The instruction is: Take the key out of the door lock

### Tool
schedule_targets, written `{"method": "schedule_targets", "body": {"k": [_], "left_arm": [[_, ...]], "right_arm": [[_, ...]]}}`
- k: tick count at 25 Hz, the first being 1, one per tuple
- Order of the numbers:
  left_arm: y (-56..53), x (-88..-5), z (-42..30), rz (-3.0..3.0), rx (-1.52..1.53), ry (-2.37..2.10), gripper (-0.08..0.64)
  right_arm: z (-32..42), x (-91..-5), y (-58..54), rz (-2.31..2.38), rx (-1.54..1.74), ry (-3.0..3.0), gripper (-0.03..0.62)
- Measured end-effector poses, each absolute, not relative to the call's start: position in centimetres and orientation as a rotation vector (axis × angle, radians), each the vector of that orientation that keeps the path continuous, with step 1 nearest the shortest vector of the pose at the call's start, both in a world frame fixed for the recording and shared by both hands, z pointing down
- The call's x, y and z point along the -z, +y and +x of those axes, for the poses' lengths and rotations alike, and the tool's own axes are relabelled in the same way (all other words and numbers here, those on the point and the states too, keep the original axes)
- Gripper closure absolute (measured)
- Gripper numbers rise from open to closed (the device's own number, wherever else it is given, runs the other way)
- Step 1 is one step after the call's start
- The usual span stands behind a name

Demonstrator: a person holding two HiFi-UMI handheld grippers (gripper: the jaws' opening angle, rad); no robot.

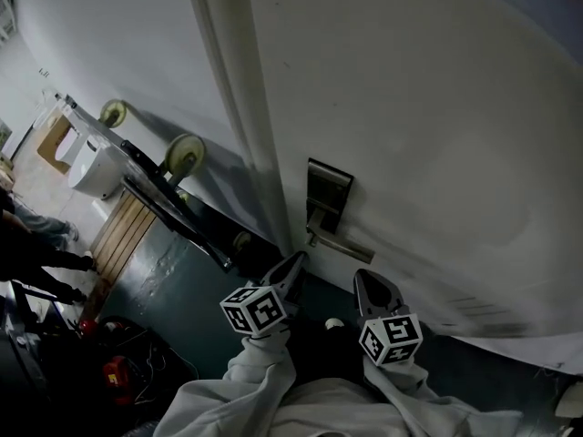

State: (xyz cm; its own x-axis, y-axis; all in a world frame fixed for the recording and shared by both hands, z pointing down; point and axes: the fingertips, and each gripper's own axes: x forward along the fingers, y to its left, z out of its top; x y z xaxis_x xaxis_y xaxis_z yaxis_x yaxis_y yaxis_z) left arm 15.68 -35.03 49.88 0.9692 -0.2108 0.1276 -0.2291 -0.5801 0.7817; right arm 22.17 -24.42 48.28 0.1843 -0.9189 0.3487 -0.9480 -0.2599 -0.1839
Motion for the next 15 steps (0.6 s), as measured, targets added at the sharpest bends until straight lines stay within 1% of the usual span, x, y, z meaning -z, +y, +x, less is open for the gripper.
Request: {"method": "schedule_targets", "body": {"k": [5,6,7,9,15], "left_arm": [[-34.6,-49.6,16.6,1.826,0.161,-0.08,0.535],[-34.5,-49.4,16.8,1.783,0.186,-0.048,0.49],[-34.5,-49.2,16.9,1.765,0.199,-0.025,0.429],[-34.6,-49.0,17.2,1.747,0.212,-0.002,0.399],[-35.8,-48.9,18.1,1.702,0.24,-0.023,0.401]], "right_arm": [[22.0,-48.6,-24.7,2.388,-0.611,-1.821,0.54],[21.9,-48.7,-24.7,2.393,-0.612,-1.813,0.54],[21.8,-48.7,-24.7,2.396,-0.614,-1.806,0.54],[21.7,-48.9,-24.6,2.404,-0.623,-1.791,0.54],[20.8,-49.1,-24.6,2.426,-0.63,-1.767,0.54]]}}
